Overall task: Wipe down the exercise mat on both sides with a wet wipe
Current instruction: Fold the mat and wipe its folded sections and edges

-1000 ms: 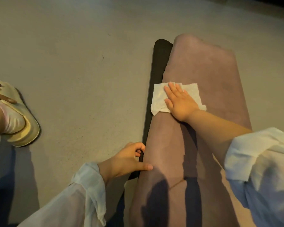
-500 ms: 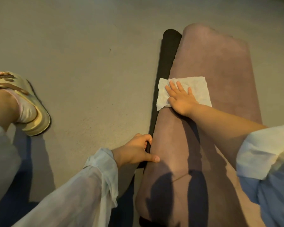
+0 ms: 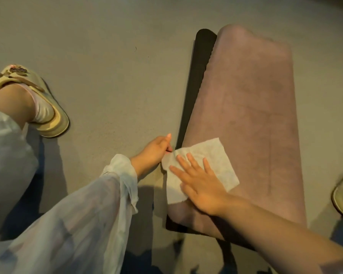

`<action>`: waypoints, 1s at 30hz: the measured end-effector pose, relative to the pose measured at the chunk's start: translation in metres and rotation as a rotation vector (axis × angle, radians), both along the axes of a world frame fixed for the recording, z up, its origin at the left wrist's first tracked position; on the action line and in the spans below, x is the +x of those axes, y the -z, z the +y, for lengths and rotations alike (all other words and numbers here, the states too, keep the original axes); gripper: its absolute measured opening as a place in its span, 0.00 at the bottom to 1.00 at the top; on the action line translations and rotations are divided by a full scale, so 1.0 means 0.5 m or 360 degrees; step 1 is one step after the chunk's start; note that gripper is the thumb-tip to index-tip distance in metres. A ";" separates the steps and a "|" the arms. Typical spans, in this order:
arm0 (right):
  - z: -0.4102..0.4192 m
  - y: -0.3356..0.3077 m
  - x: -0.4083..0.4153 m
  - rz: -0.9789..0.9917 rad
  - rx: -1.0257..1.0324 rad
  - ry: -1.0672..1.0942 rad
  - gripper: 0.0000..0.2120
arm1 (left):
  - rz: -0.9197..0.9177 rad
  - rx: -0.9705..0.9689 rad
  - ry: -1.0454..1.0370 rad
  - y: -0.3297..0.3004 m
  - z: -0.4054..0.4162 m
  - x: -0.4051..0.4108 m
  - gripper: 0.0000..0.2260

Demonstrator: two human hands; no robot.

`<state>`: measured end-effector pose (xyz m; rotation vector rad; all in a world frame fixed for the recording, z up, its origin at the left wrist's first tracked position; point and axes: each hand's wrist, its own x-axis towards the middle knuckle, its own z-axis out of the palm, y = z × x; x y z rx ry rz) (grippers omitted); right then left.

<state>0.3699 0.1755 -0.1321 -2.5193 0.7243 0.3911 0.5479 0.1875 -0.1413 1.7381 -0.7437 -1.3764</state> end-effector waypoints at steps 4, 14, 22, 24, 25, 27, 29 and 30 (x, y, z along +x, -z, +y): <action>0.093 0.001 -0.042 -0.0039 0.0042 -0.0140 0.27 | -0.0450 -0.0083 -0.0004 -0.010 0.003 -0.002 0.13; 0.054 0.011 -0.153 0.0082 -0.0683 0.0486 0.27 | -0.1199 -0.0600 0.0563 -0.046 0.010 -0.066 0.16; 0.066 0.041 -0.049 0.0030 -0.0389 0.0623 0.27 | -0.1319 -0.0471 0.0716 -0.038 0.022 -0.085 0.19; 0.118 0.036 -0.079 0.0082 -0.0420 0.0400 0.28 | -0.1339 -0.0519 0.0716 -0.043 0.013 -0.092 0.19; 0.133 0.030 -0.107 0.0094 -0.0455 0.0363 0.28 | -0.1366 -0.0529 0.0754 -0.043 0.010 -0.096 0.20; 0.144 0.016 -0.168 0.0139 -0.0539 0.0393 0.27 | -0.1486 -0.0523 0.0933 -0.036 0.011 -0.106 0.22; 0.129 0.010 -0.224 0.0264 -0.0588 0.0556 0.27 | -0.1673 -0.0491 0.1149 -0.020 0.017 -0.114 0.24; 0.111 0.008 -0.241 0.0306 -0.0619 0.0712 0.28 | -0.1750 -0.0473 0.1208 -0.014 0.021 -0.115 0.24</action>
